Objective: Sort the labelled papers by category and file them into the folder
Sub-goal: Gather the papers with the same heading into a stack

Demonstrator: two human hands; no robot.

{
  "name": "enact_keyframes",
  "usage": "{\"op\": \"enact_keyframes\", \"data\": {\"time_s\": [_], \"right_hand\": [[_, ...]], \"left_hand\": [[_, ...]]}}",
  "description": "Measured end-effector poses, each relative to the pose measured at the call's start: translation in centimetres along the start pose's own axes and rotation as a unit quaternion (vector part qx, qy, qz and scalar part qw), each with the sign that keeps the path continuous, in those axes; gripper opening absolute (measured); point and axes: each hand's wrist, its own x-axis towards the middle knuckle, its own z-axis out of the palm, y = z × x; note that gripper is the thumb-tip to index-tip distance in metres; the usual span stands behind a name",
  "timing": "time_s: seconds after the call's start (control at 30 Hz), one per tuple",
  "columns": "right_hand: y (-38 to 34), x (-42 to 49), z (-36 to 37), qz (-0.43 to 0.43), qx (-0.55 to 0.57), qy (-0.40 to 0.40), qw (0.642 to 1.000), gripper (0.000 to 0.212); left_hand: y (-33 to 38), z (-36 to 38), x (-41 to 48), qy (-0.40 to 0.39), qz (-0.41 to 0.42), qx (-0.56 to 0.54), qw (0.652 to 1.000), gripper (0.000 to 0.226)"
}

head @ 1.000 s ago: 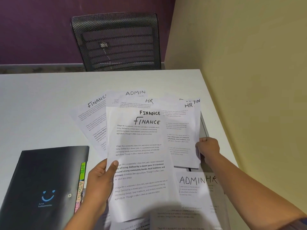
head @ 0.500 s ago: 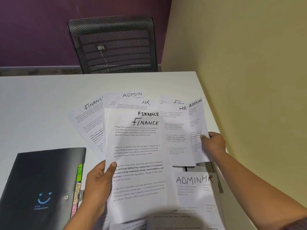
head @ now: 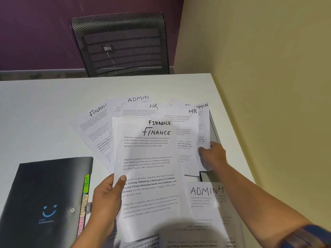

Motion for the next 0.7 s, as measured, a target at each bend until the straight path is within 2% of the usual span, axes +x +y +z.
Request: {"op": "enact_keyframes", "data": {"time_s": [0.07,0.13,0.17,0.23,0.3,0.4,0.53,0.6,0.7], "right_hand": [[-0.6,0.3,0.5,0.047,0.115,0.002,0.992,0.02],[-1.3,0.2,0.4,0.108,0.236,-0.002,0.966,0.026],[-1.6,0.0,0.2,0.122,0.276,-0.018,0.953,0.025],[-1.8,-0.4,0.1,0.117,0.319,-0.069,0.938,0.039],[-1.8,-0.6,0.6,0.102,0.319,-0.095,0.937,0.046],[-1.6,0.0,1.4,0.111,0.278,-0.064,0.952,0.026],[-1.4,0.6,1.8,0.174,0.377,-0.079,0.906,0.01],[-1.6,0.7,2.2,0.181,0.358,-0.074,0.913,0.004],[-2.0,0.7,2.5,0.159,0.251,-0.035,0.954,0.028]], "left_hand": [[0.1,-0.1,0.2,0.002,0.003,0.003,1.0,0.019],[0.1,-0.2,0.4,0.005,0.006,0.002,1.0,0.019],[0.1,-0.3,0.5,0.005,0.007,0.001,1.0,0.019],[0.0,-0.3,0.7,0.006,0.008,0.003,1.0,0.019],[0.0,-0.2,0.8,0.005,0.008,0.005,1.0,0.02],[0.0,-0.2,1.0,0.001,0.007,0.003,1.0,0.021],[0.1,-0.2,1.1,-0.003,0.006,0.002,1.0,0.023],[0.0,-0.3,1.0,0.002,0.008,0.001,1.0,0.022],[-0.2,-0.6,1.1,0.005,0.004,-0.005,1.0,0.021]]}}
